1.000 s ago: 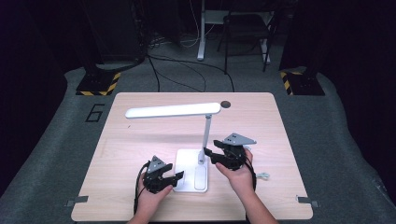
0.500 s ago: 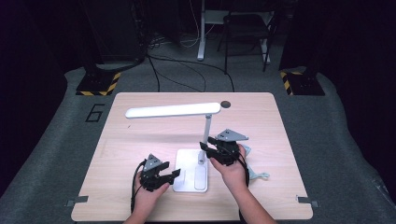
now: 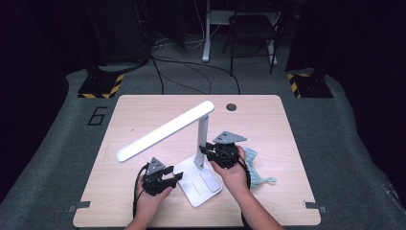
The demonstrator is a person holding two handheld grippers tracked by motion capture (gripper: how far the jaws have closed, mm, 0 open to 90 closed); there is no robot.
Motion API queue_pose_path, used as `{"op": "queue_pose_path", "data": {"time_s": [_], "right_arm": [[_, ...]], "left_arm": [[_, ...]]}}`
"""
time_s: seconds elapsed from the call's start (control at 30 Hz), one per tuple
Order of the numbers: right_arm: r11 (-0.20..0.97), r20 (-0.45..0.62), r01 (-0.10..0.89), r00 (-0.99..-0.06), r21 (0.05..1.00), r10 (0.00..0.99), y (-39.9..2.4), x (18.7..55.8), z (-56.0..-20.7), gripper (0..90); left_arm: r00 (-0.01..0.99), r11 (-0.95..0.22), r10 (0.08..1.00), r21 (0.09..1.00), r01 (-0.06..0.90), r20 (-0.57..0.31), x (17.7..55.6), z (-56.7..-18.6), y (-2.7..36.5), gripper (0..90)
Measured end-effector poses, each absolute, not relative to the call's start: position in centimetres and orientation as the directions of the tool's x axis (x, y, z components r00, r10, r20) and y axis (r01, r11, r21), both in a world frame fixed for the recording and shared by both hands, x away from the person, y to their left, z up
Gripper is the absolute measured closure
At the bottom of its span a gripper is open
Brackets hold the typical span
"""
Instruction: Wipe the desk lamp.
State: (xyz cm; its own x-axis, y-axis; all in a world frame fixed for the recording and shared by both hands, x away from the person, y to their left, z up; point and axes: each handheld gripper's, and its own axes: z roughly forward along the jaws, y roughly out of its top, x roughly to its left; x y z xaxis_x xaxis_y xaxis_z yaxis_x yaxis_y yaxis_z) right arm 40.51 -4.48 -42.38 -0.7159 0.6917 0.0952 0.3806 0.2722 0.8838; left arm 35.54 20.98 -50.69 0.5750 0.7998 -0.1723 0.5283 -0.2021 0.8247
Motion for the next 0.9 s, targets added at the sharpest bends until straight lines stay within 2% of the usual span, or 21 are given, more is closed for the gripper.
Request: {"op": "queue_pose_path", "data": {"time_s": [0.27,0.53,0.7,0.9], "right_arm": [[0.303,0.083,0.373,-0.739,0.877,0.668,-3.9,40.8,-42.2,76.5],[0.282,0.102,0.365,-0.751,0.887,0.652,-3.8,41.1,-42.5,75.8],[0.285,0.085,0.354,-0.746,0.891,0.66,-4.1,40.6,-42.5,67.5],[0.26,0.102,0.356,-0.741,0.898,0.663,-5.0,39.7,-42.4,60.3]], "left_arm": [[0.585,-0.211,0.794,0.83,0.517,-0.162,35.7,-50.7,21.0,51.2],[0.586,-0.224,0.794,0.817,0.532,-0.164,35.8,-50.8,21.0,51.5],[0.581,-0.203,0.794,0.823,0.531,-0.179,35.8,-50.9,21.0,51.4],[0.601,-0.223,0.784,0.832,0.508,-0.157,35.7,-50.7,20.8,47.8]]}}
